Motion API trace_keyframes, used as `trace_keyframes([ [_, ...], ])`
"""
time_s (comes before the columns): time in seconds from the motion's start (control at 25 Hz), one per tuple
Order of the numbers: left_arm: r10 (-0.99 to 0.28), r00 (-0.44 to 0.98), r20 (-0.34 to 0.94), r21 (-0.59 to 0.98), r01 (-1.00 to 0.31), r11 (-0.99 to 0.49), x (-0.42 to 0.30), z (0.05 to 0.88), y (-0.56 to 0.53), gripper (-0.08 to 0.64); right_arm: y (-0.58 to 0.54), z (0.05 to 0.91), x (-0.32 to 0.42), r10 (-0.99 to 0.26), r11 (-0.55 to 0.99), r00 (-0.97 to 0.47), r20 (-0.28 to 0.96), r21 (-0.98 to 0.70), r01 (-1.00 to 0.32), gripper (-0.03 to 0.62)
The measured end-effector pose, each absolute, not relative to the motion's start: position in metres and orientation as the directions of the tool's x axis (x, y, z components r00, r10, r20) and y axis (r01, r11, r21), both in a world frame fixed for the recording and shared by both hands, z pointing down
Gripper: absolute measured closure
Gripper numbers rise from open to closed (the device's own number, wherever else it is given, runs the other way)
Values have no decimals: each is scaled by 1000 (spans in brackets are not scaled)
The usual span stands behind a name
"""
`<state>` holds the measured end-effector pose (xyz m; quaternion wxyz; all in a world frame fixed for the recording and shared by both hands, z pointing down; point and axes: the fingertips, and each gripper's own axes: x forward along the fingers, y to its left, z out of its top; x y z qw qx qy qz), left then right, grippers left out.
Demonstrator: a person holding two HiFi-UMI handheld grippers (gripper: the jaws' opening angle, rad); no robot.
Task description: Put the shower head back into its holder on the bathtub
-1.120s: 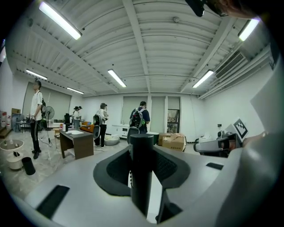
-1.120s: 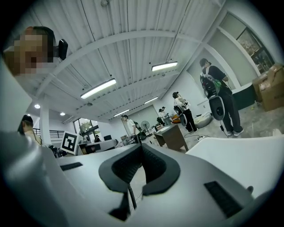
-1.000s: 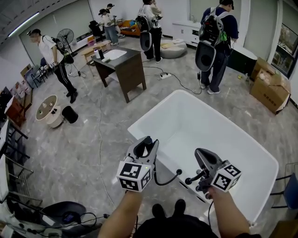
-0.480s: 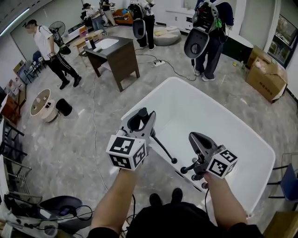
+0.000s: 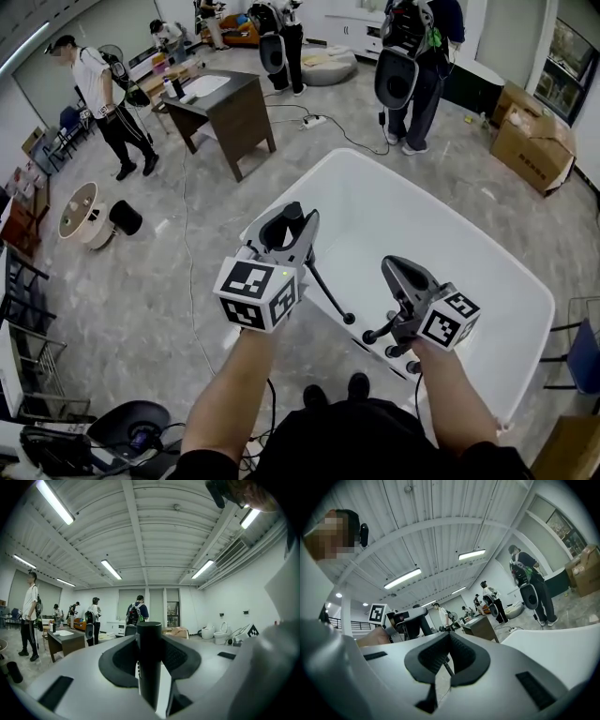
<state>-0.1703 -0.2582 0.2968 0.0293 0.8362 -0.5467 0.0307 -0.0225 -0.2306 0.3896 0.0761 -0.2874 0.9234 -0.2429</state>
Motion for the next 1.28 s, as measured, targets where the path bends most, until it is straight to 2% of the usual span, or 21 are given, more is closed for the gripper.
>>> trace_keyframes([
  [0.28,-883,455,114,50,-890,-452,-131,311,-270,425,-232,396,1,-570,710,-822,5,-501,-495,575],
  [0.8,-861,460,219,68,-887,-456,-70,360,-266,425,-226,411,54,-559,697,-829,2,-540,-472,575],
  [1.28,-810,504,300,99,-861,-499,-58,409,-277,425,-238,430,49,-565,674,-824,36,-556,-487,575],
])
